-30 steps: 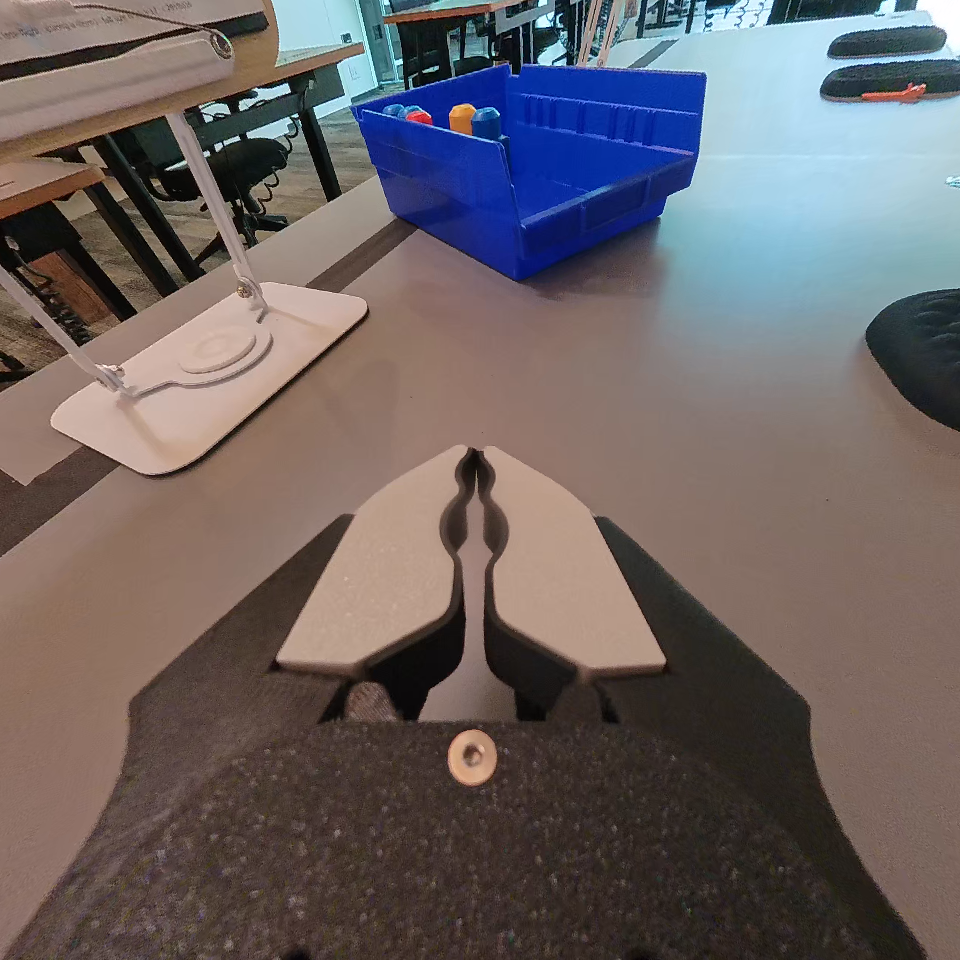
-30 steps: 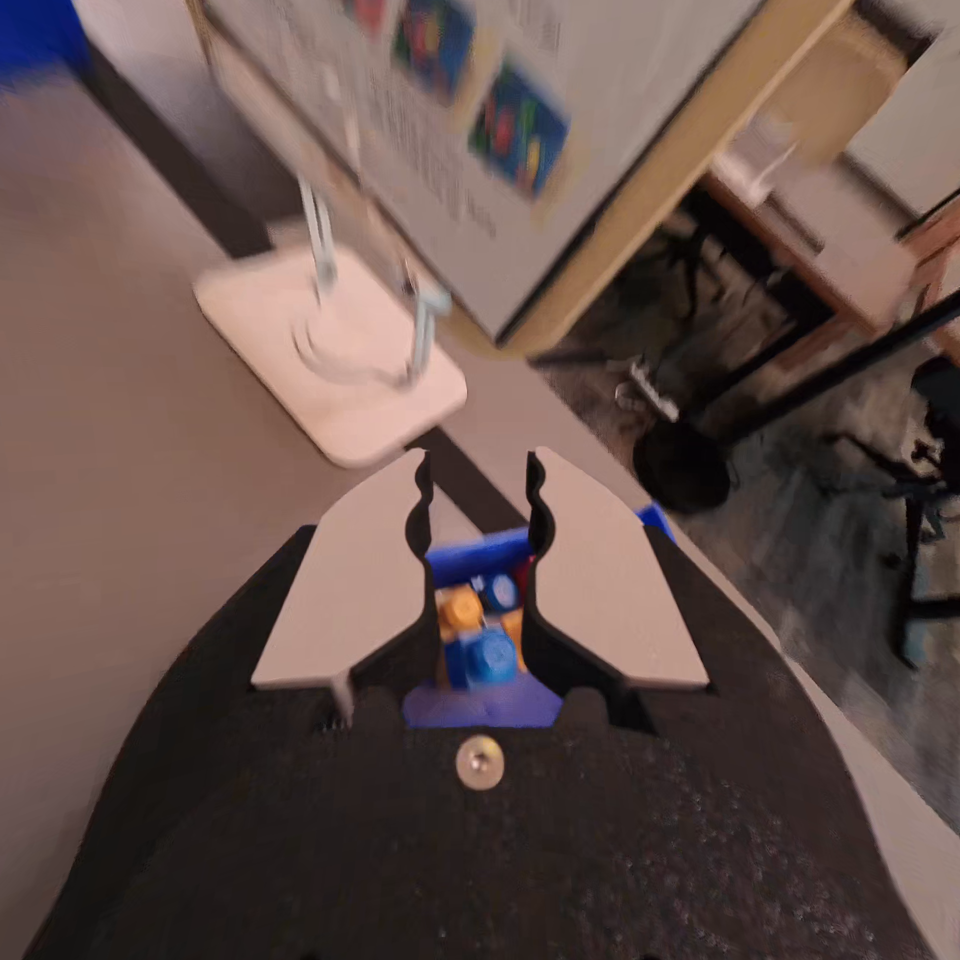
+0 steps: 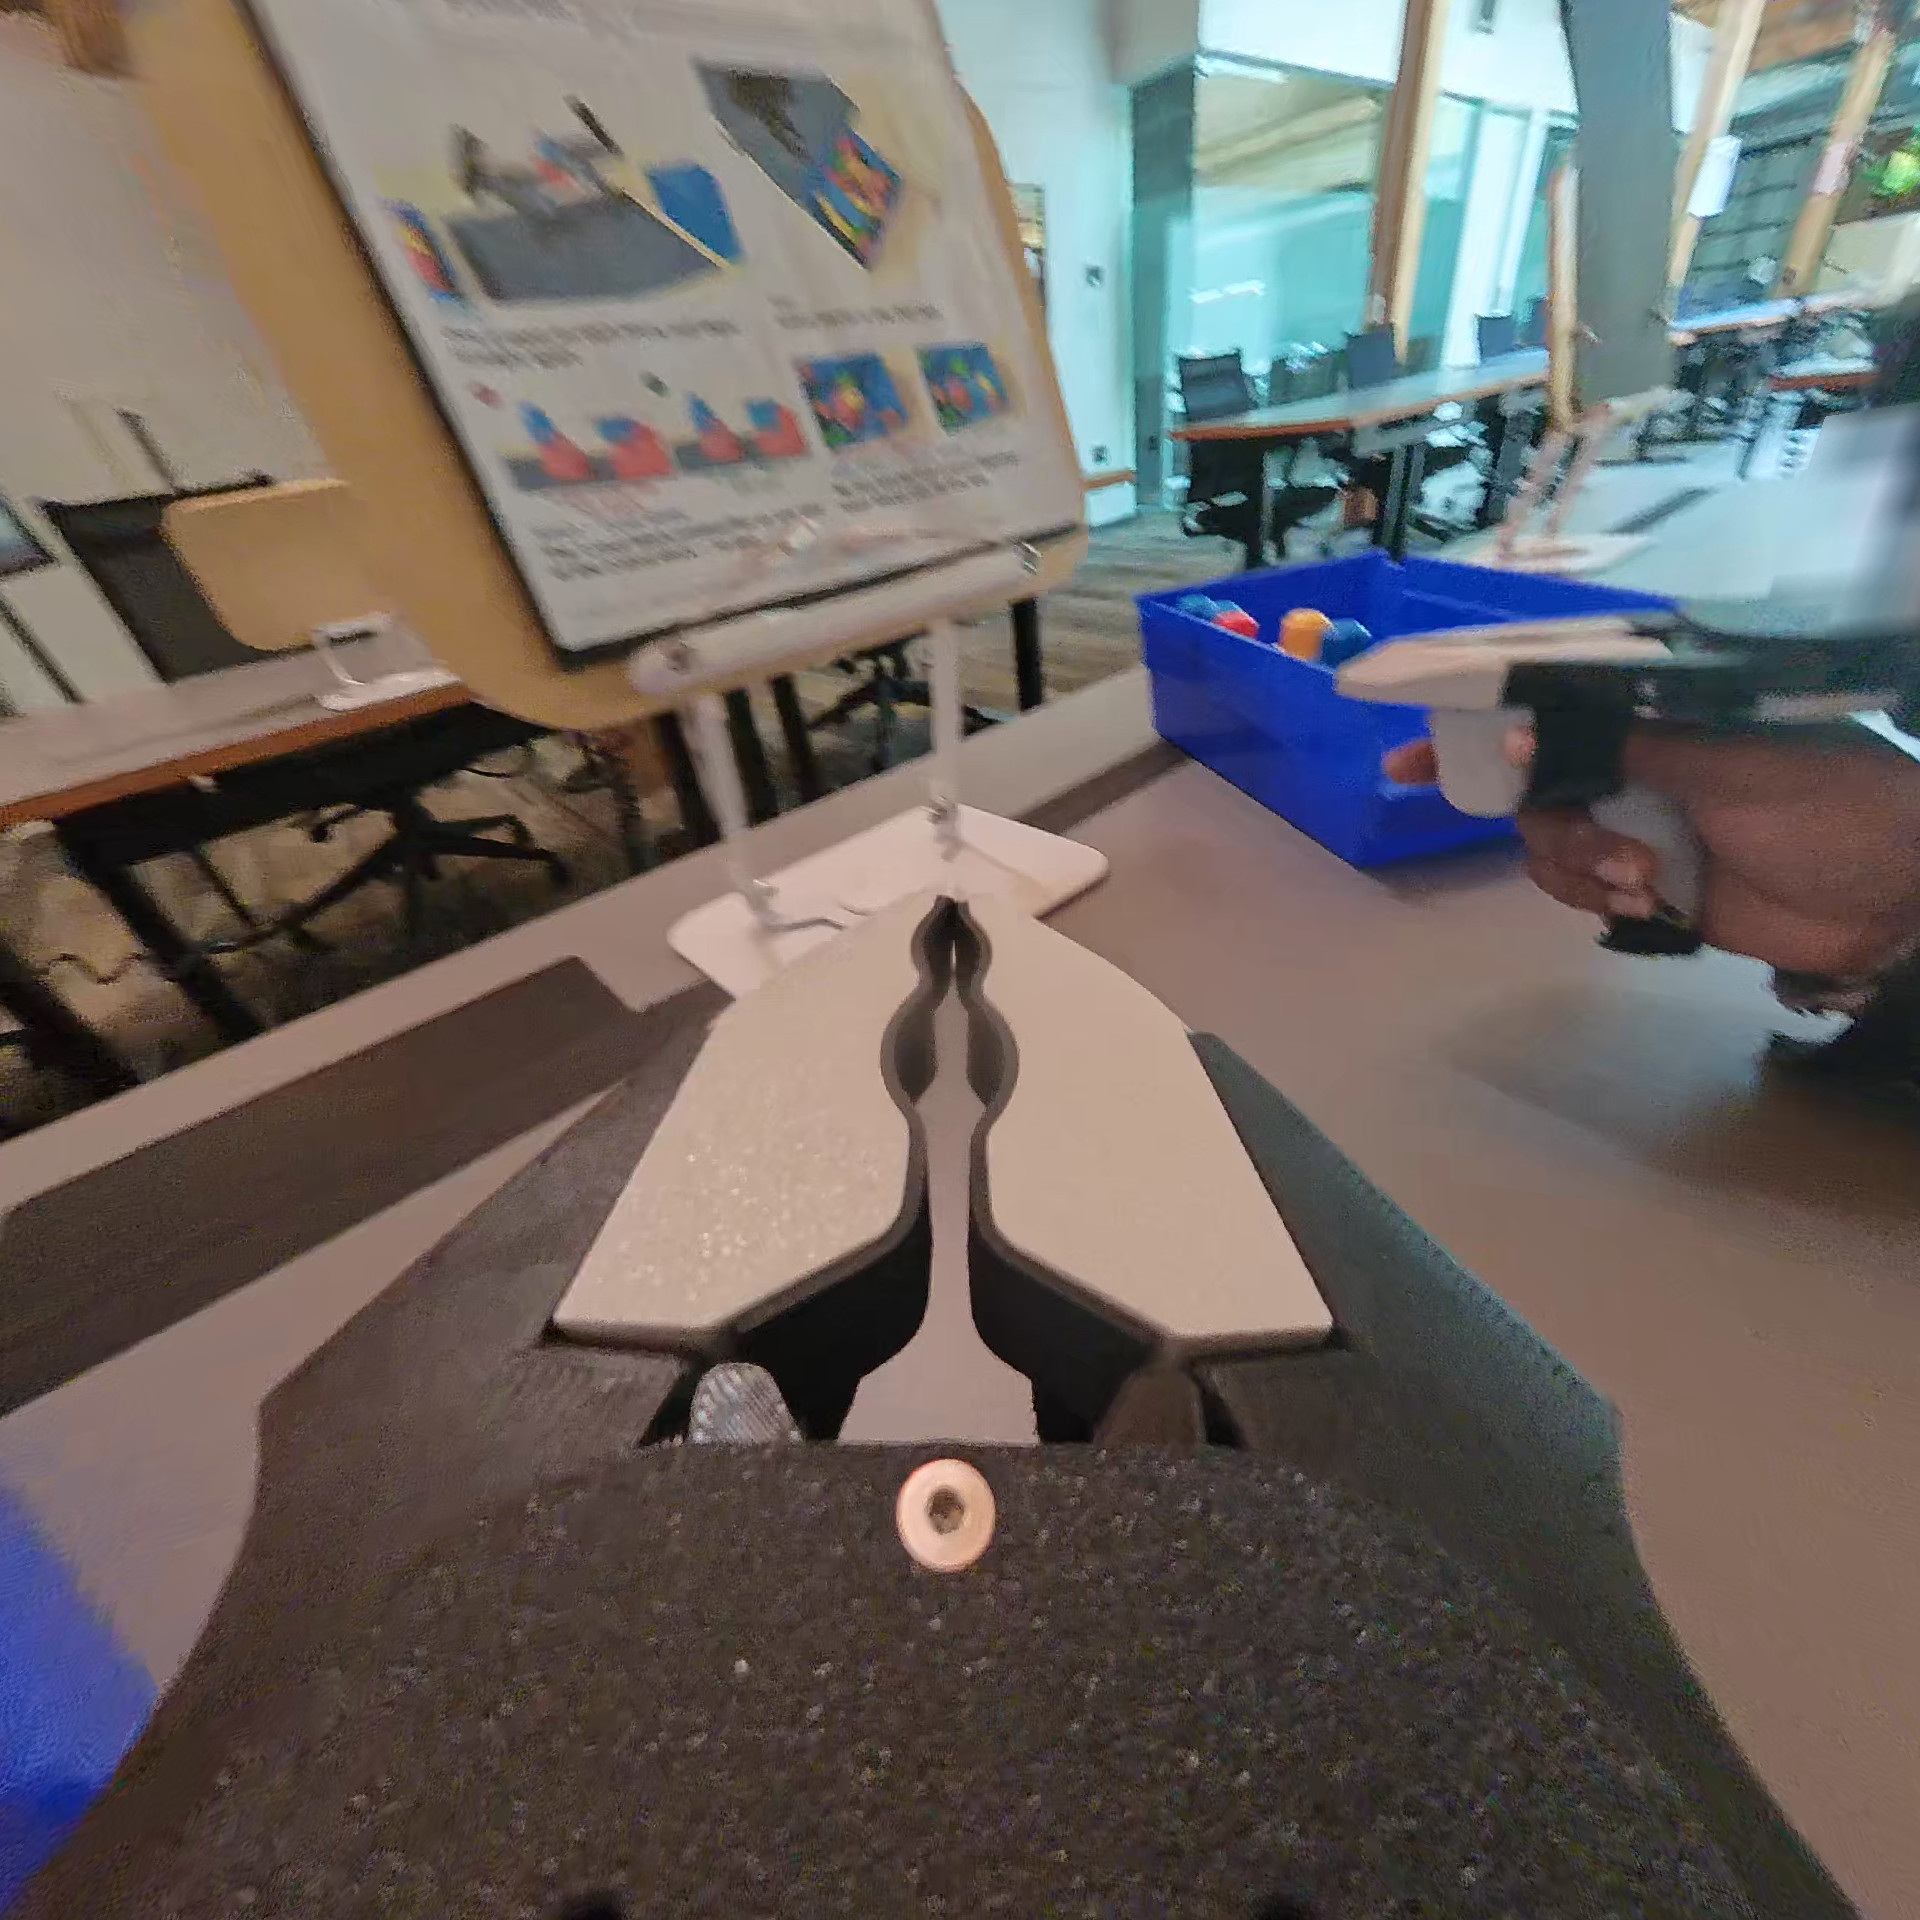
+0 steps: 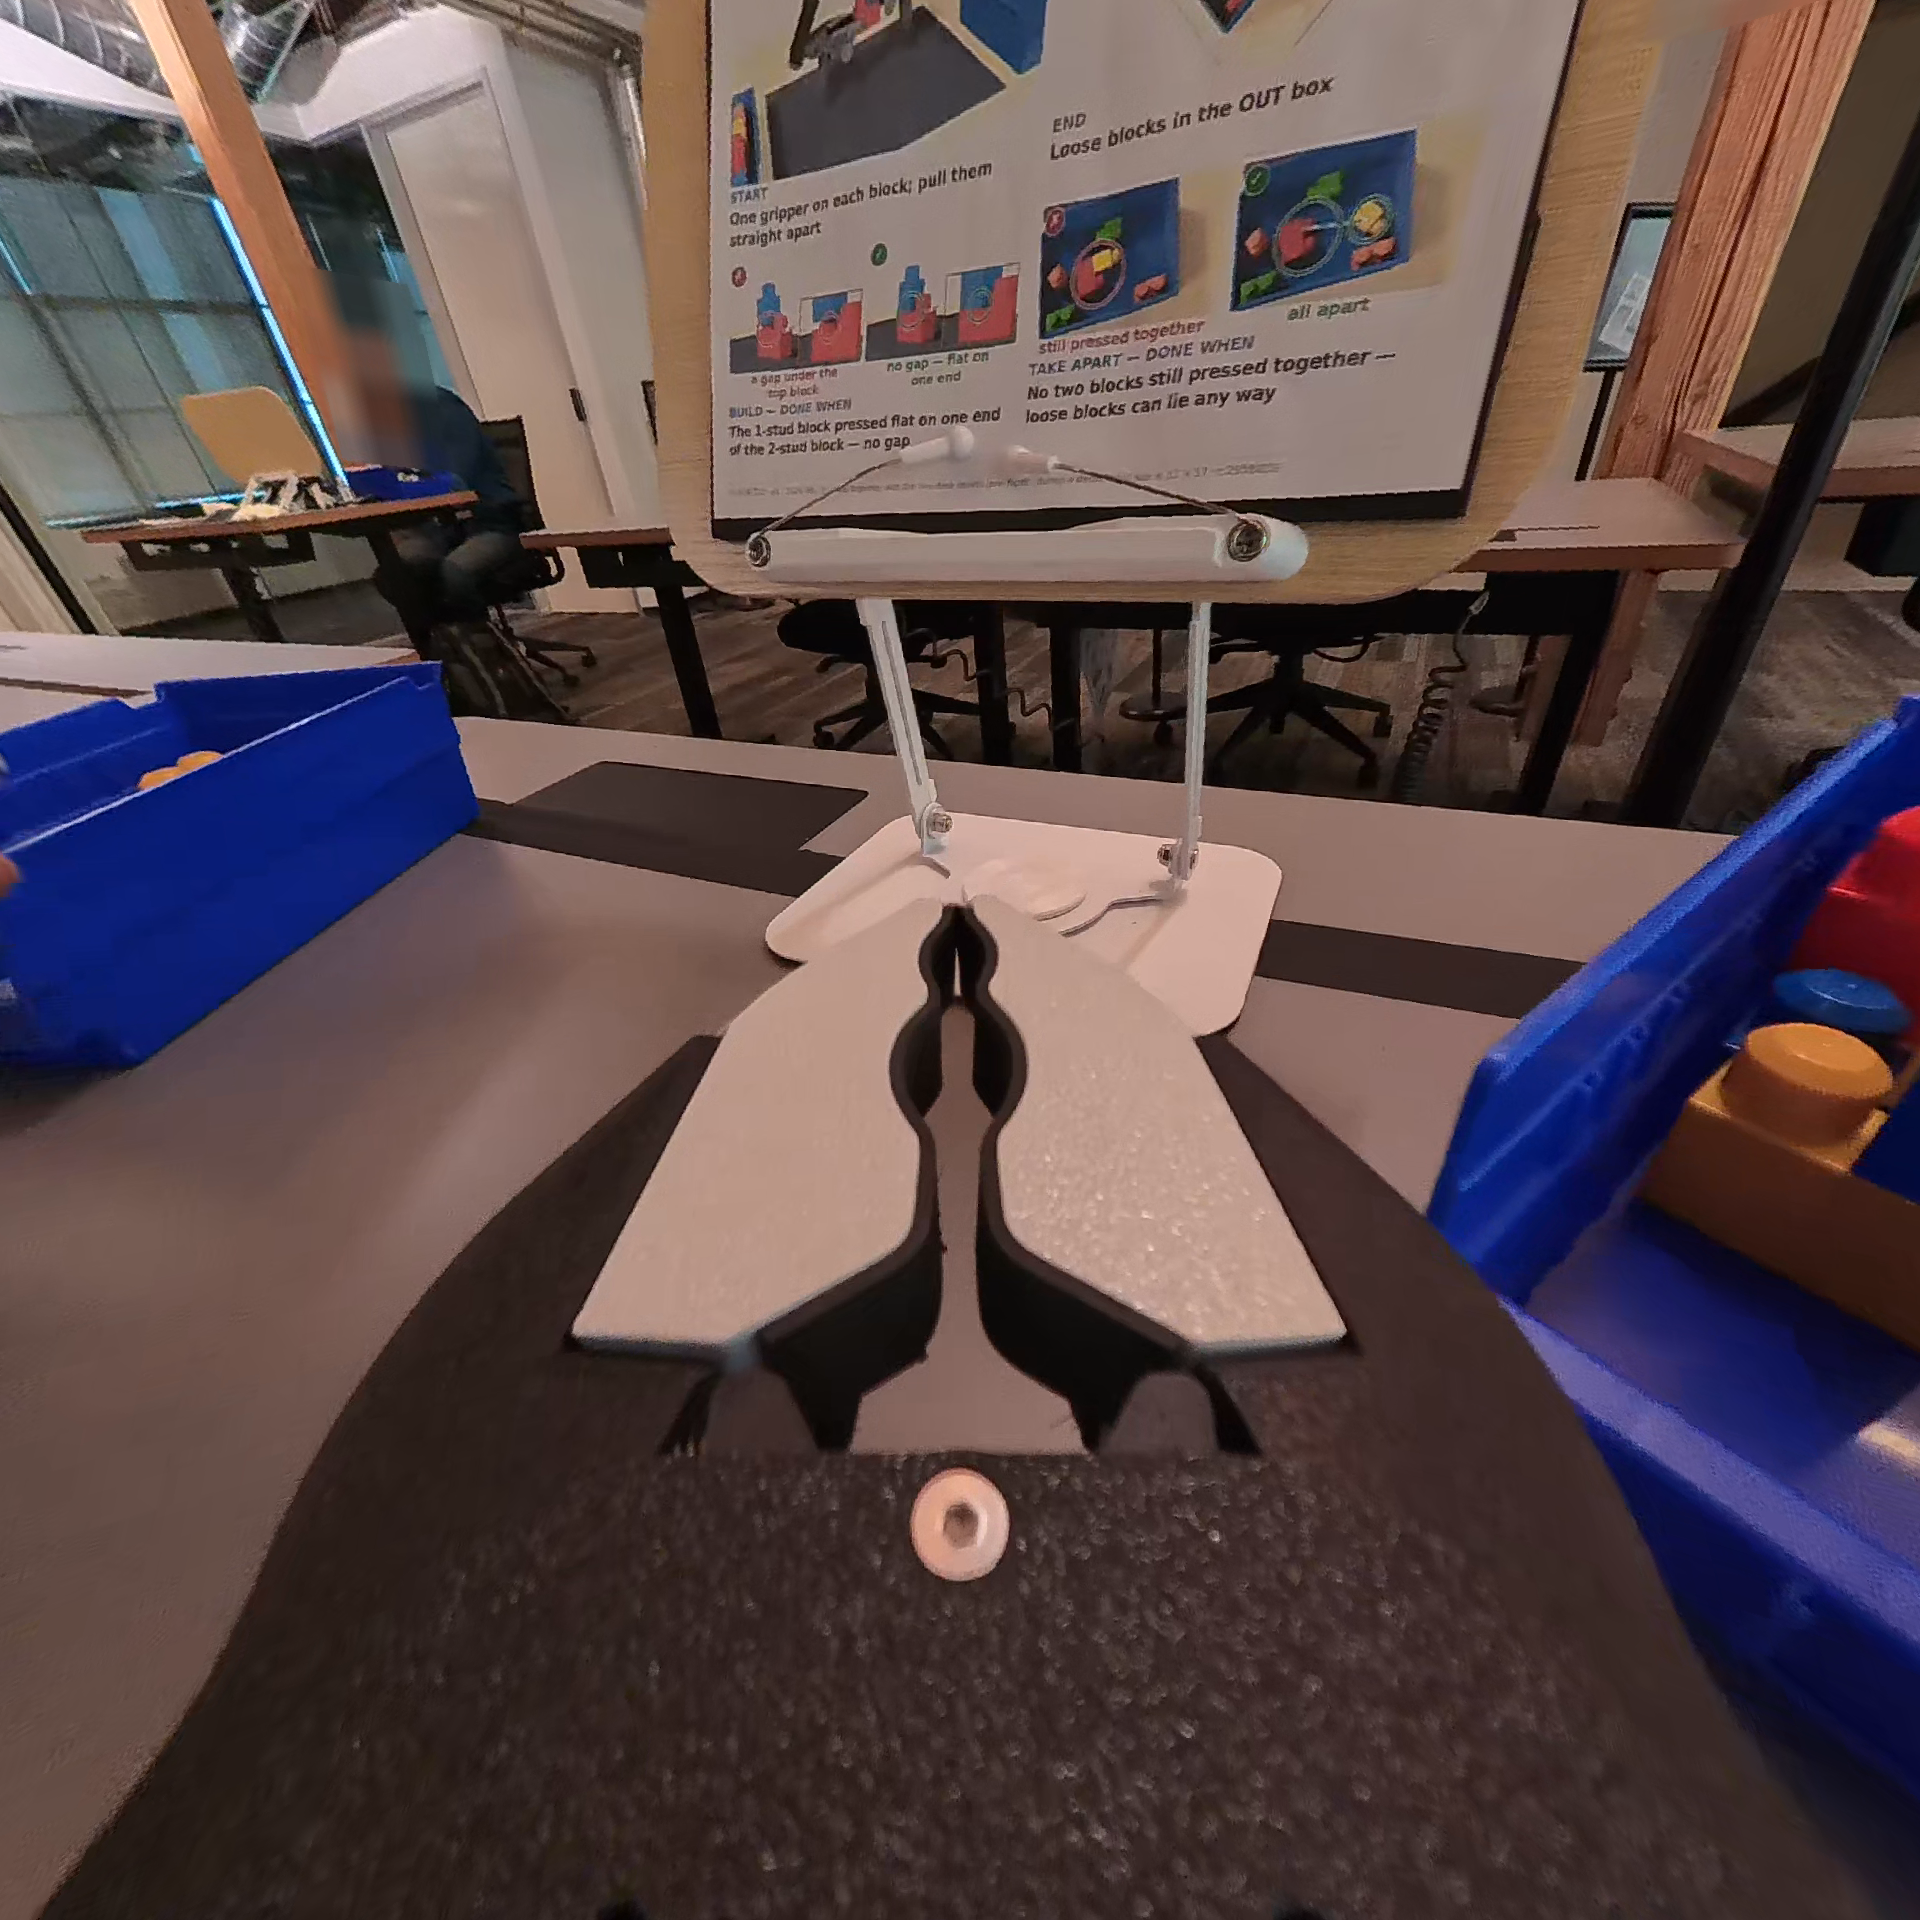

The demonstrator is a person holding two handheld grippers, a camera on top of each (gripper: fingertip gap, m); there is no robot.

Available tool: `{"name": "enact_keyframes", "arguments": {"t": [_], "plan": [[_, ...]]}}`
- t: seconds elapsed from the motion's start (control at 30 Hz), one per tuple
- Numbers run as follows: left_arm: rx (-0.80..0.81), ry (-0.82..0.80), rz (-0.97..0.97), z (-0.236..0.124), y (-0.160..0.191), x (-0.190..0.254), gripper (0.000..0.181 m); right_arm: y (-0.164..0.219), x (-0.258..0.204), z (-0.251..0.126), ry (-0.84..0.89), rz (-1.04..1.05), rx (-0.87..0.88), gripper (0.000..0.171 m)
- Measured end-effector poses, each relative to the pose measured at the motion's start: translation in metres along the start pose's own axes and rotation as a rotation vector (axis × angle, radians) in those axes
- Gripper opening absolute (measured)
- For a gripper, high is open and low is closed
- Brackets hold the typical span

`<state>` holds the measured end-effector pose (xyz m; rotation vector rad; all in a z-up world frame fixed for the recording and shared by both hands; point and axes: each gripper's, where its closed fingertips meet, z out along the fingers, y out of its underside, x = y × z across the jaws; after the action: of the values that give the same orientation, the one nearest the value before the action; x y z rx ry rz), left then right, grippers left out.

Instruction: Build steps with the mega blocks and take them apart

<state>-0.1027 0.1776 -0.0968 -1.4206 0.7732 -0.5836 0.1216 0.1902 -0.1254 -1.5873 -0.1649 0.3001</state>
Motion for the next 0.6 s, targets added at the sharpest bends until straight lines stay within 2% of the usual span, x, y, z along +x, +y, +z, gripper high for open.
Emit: {"name": "enact_keyframes", "arguments": {"t": [0.13,0.23,0.33,0.4,0.6], "plan": [[0.065,-0.166,-0.018,-0.034,-0.029,-0.059,0.0,0.0,-0.001,0.001,0.001,-0.009,-0.004,0.0],[0.052,-0.311,0.007,-0.064,-0.039,-0.111,0.0,0.0,0.0,0.0,0.009,-0.024,-0.001,0.0],[-0.045,-0.431,0.024,-0.087,-0.037,-0.166,0.001,-0.001,-0.001,0.0,-0.001,-0.008,0.003,0.0],[-0.137,-0.466,0.041,-0.094,-0.031,-0.197,0.008,-0.001,-0.002,0.0,-0.003,-0.007,0.004,0.0],[-0.406,-0.497,-0.012,-0.086,0.009,-0.263,0.029,-0.001,-0.001,0.0,-0.007,-0.008,0.004,0.0]]}}
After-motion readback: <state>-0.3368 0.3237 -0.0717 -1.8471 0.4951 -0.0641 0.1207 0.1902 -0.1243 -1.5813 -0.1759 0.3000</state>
